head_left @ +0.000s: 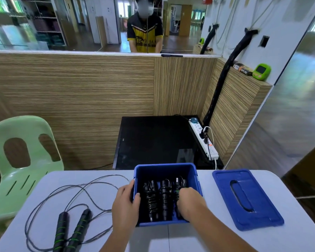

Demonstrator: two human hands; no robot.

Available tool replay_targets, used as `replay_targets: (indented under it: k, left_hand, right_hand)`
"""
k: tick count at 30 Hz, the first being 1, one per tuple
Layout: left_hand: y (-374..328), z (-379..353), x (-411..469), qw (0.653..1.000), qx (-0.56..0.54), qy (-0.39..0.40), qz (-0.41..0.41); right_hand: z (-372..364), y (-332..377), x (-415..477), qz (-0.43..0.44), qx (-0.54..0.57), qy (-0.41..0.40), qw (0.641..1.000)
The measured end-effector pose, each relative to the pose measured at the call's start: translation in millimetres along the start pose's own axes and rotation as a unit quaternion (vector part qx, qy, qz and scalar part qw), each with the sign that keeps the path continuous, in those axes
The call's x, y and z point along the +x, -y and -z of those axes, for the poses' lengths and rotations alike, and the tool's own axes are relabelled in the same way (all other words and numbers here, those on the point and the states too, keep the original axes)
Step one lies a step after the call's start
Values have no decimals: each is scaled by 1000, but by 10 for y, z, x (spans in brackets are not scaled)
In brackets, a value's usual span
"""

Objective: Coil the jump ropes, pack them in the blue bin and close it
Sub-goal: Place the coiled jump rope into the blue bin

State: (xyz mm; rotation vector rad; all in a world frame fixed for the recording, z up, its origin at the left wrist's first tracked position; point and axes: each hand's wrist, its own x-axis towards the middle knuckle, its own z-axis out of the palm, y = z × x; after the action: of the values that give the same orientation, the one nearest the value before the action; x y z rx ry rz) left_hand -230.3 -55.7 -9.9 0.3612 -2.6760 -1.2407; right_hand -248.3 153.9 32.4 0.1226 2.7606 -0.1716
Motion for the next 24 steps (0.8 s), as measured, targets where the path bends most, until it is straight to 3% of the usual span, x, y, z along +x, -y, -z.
replay_targets:
  k: [8, 15, 24]
  left_hand:
    - [-49, -5, 144, 1000, -3, 18, 24]
    - [-49, -12, 173, 999, -3, 25, 35]
    - [-34, -9, 201, 991, -27, 66, 112]
  right_hand:
    - [-166, -156, -299, 100, 139, -85, 982]
    - [-220, -229, -404, 130, 169, -98, 972]
    - [-219, -247, -441, 139, 175, -103, 969]
